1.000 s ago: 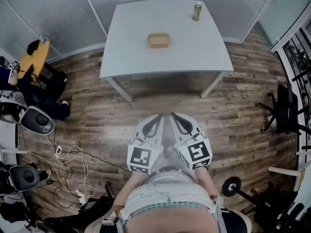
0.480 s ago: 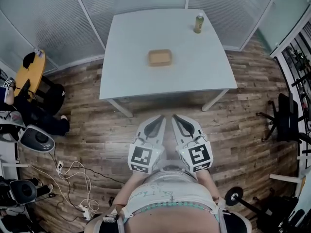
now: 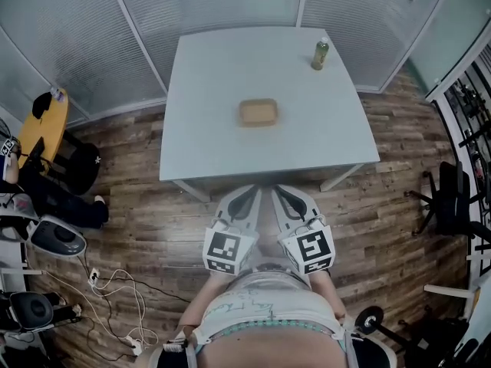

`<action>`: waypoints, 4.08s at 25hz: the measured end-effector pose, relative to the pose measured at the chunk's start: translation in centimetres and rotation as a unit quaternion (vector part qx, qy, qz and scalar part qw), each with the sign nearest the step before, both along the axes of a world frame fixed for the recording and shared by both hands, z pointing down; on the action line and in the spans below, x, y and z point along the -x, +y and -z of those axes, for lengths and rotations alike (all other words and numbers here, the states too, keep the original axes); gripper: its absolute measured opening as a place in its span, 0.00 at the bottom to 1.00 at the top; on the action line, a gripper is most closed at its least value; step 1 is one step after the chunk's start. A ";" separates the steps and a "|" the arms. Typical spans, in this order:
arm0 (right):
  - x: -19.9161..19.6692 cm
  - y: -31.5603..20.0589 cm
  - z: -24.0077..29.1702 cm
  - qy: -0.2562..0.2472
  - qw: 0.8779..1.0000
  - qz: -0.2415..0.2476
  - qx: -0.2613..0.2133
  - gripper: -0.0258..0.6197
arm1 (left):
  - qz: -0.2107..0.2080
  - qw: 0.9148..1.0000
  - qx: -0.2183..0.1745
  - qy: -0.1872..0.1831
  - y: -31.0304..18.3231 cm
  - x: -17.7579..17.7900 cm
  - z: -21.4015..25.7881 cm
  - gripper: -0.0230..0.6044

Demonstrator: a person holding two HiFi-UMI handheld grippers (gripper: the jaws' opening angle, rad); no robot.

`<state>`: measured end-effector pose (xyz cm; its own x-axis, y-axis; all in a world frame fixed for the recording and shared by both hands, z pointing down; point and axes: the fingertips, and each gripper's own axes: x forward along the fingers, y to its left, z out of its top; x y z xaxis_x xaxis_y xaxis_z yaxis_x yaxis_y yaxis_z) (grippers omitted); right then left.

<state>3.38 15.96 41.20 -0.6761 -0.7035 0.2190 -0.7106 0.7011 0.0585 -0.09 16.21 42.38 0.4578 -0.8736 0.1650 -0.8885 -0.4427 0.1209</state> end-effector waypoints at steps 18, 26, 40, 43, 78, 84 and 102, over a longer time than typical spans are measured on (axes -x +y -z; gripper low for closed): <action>3.8 -4.8 -1.6 0.001 1.000 -0.006 0.026 0.04 | -0.005 1.000 0.014 0.005 -4.4 3.6 -0.9 0.04; 4.9 -9.4 -2.0 -0.003 1.000 0.010 0.029 0.04 | 0.010 1.000 0.023 0.006 -9.1 4.6 -1.8 0.04; 3.2 -20.8 -0.6 -0.014 0.999 0.036 0.024 0.04 | 0.016 1.000 0.016 -0.014 -20.1 2.1 -0.2 0.04; 2.7 -22.2 -0.6 -0.017 0.998 0.045 0.027 0.04 | 0.026 0.999 0.017 -0.018 -21.4 1.7 -0.1 0.04; 3.0 -31.5 -0.8 -0.017 0.996 0.080 0.019 0.04 | 0.069 0.997 0.018 -0.004 -30.7 2.5 -0.2 0.04; 4.9 -33.4 -0.8 -0.011 0.998 0.063 0.016 0.04 | 0.051 0.999 0.006 0.005 -32.8 4.5 0.2 0.04; 7.0 -37.0 -1.7 0.005 0.999 0.025 0.029 0.04 | -0.001 0.998 0.056 0.019 -36.6 7.5 -3.4 0.04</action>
